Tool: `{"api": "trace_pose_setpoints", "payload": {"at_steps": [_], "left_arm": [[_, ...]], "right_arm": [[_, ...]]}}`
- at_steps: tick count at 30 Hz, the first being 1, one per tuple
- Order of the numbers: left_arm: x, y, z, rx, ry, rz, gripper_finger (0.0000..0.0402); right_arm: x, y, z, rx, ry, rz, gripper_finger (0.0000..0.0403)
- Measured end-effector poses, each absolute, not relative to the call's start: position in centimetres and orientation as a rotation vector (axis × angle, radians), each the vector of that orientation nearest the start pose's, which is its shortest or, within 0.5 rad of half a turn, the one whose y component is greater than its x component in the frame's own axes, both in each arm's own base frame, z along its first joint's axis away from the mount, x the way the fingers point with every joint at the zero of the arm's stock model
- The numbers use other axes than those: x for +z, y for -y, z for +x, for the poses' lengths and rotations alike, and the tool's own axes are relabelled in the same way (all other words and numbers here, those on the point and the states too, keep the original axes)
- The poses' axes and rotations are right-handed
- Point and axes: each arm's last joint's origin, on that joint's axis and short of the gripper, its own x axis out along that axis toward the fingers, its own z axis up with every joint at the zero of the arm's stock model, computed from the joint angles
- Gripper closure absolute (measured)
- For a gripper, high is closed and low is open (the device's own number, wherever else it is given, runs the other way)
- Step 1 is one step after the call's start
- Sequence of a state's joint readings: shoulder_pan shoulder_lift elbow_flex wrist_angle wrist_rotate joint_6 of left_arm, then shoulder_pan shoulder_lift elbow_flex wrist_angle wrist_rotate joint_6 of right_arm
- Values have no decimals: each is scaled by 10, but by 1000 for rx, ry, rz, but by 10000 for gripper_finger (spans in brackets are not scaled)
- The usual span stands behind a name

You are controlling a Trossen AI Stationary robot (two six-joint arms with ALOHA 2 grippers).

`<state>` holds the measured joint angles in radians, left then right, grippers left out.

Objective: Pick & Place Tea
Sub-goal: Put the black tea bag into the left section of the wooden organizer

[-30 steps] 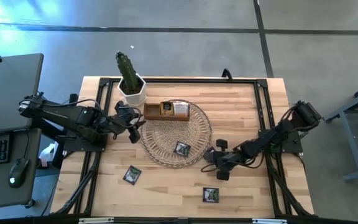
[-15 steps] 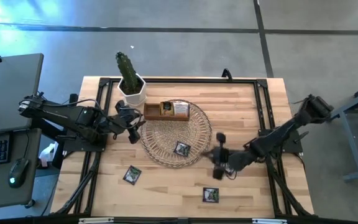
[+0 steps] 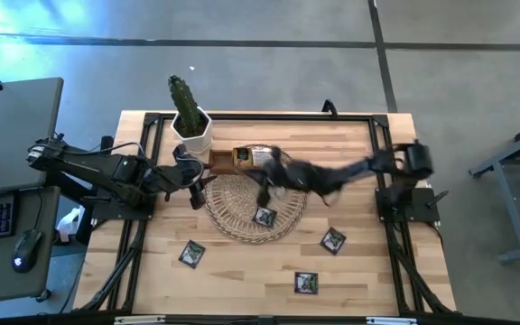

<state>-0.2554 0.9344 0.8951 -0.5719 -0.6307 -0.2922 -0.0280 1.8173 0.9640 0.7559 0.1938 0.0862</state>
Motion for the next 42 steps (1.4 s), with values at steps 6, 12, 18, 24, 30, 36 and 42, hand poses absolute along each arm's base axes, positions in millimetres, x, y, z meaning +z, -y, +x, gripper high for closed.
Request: {"api": "trace_pose_setpoints", "payload": {"at_steps": [6, 12, 18, 24, 30, 36, 42], "left_arm": [[313, 30, 183, 429, -508, 14, 254], [311, 30, 182, 415, -538, 24, 254], [310, 30, 181, 421, -555, 35, 254], [309, 30, 181, 420, -555, 25, 254], [310, 30, 181, 426, -548, -4, 254], [309, 31, 181, 406, -557, -36, 254], [305, 31, 183, 419, -577, -53, 254]], "right_arm": [[186, 76, 440, -141, -211, 147, 402], [173, 108, 467, -208, -375, 163, 403], [176, 109, 479, -197, -366, 73, 402], [170, 112, 477, -274, -422, -23, 382], [171, 115, 477, -362, -411, -48, 334], [178, 113, 479, -329, -371, -100, 312], [221, 78, 472, -131, -336, -110, 317]]}}
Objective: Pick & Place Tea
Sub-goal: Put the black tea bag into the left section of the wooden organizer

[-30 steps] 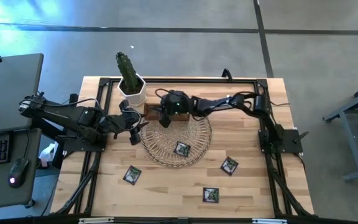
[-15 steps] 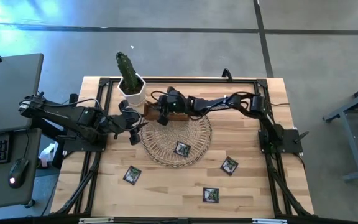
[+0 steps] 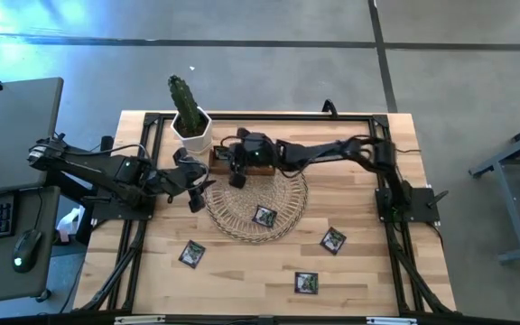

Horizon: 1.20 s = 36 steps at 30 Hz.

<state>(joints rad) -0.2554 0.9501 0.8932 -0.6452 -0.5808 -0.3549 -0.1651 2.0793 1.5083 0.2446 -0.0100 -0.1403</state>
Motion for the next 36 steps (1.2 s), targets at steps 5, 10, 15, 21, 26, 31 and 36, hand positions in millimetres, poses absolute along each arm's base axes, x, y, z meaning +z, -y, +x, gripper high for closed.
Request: {"api": "trace_pose_setpoints", "payload": {"at_steps": [5, 10, 15, 21, 26, 31, 36], "left_arm": [[301, 31, 181, 442, -612, -78, 254], [299, 30, 178, 456, -634, -90, 254], [299, 30, 178, 460, -632, -89, 254], [298, 30, 180, 461, -639, -77, 254], [299, 31, 181, 456, -630, -84, 254], [299, 31, 181, 449, -628, -89, 254], [299, 31, 181, 457, -622, -103, 254]], "right_arm": [[255, 22, 449, 10, -481, -220, 319], [257, -39, 426, 33, -687, -330, 311], [230, -74, 412, 72, -863, -228, 279], [198, -78, 399, 105, -969, -290, 241], [175, -65, 388, 23, -1057, -112, 223], [147, -62, 369, 26, -1136, -188, 222], [132, -56, 363, -28, -1113, -99, 221]]}}
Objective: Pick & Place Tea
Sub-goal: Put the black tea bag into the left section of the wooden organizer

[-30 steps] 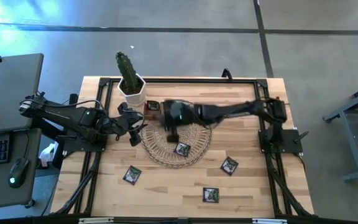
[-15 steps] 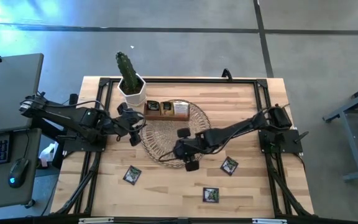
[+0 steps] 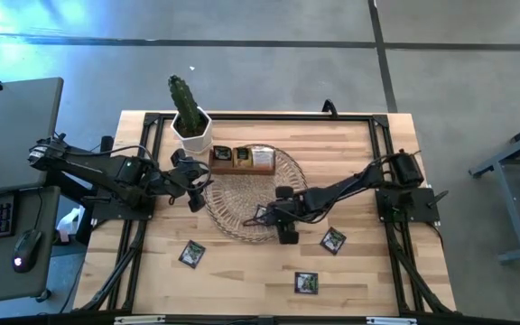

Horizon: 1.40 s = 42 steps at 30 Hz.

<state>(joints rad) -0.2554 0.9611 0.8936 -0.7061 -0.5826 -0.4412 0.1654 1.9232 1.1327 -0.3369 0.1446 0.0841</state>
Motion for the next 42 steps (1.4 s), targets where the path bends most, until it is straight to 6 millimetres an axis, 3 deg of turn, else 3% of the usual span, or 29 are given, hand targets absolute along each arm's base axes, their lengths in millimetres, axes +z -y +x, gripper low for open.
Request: {"api": "trace_pose_setpoints", "payload": {"at_steps": [5, 15, 21, 25, 32, 42], "left_arm": [[299, 31, 181, 461, -620, -111, 254], [297, 31, 183, 461, -630, -107, 254], [297, 31, 183, 462, -630, -106, 254], [297, 31, 182, 464, -639, -102, 254], [296, 31, 181, 469, -650, -95, 254], [296, 31, 181, 470, -650, -94, 254]], "right_arm": [[135, -47, 366, -87, -1117, 17, 221], [148, -33, 378, 39, -1098, 163, 221], [149, -14, 380, -281, -1047, 232, 221], [148, -6, 379, -351, -1053, 372, 222], [146, -19, 378, -335, -1055, 452, 222], [145, -43, 377, -413, -994, 293, 222]]}}
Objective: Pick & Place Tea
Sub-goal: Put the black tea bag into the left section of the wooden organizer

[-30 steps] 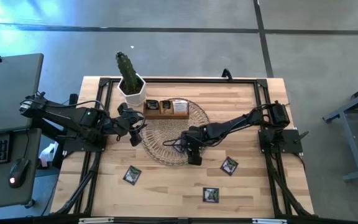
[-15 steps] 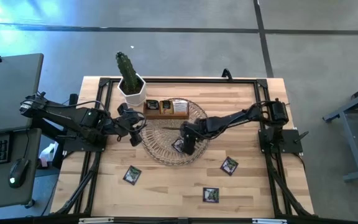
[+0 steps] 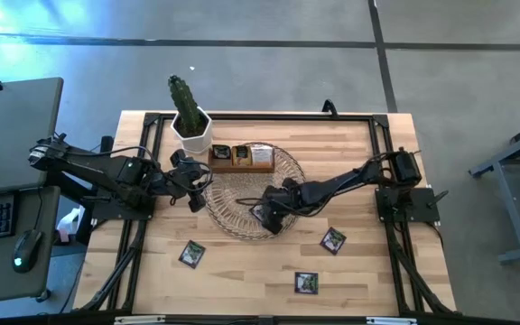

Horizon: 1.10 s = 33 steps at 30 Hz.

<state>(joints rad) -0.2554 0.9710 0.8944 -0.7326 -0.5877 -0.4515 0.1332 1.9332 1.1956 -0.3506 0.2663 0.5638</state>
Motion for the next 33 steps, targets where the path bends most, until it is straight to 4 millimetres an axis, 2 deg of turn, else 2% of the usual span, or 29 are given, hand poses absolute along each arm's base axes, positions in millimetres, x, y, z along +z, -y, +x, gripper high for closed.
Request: {"api": "trace_pose_setpoints", "payload": {"at_steps": [7, 10, 13, 17, 19, 23, 28, 33], "left_arm": [[296, 31, 181, 471, -648, -95, 254], [296, 31, 181, 475, -647, -93, 254], [296, 31, 181, 475, -647, -92, 254], [296, 31, 181, 473, -651, -85, 254], [296, 31, 181, 473, -651, -85, 254], [296, 31, 181, 465, -653, -94, 254], [295, 33, 182, 396, -679, -126, 254], [295, 35, 182, 322, -704, -160, 254]], "right_arm": [[122, -47, 382, -427, -1033, 282, 222], [119, -47, 380, -437, -1059, 247, 236], [121, -47, 378, -427, -1067, 208, 280], [126, -47, 377, -350, -1088, 206, 367], [130, -48, 375, -328, -1092, 190, 392], [147, -50, 371, -298, -1068, 178, 383], [177, -53, 367, -247, -978, 61, 399], [192, -53, 365, -217, -935, 10, 400]]}}
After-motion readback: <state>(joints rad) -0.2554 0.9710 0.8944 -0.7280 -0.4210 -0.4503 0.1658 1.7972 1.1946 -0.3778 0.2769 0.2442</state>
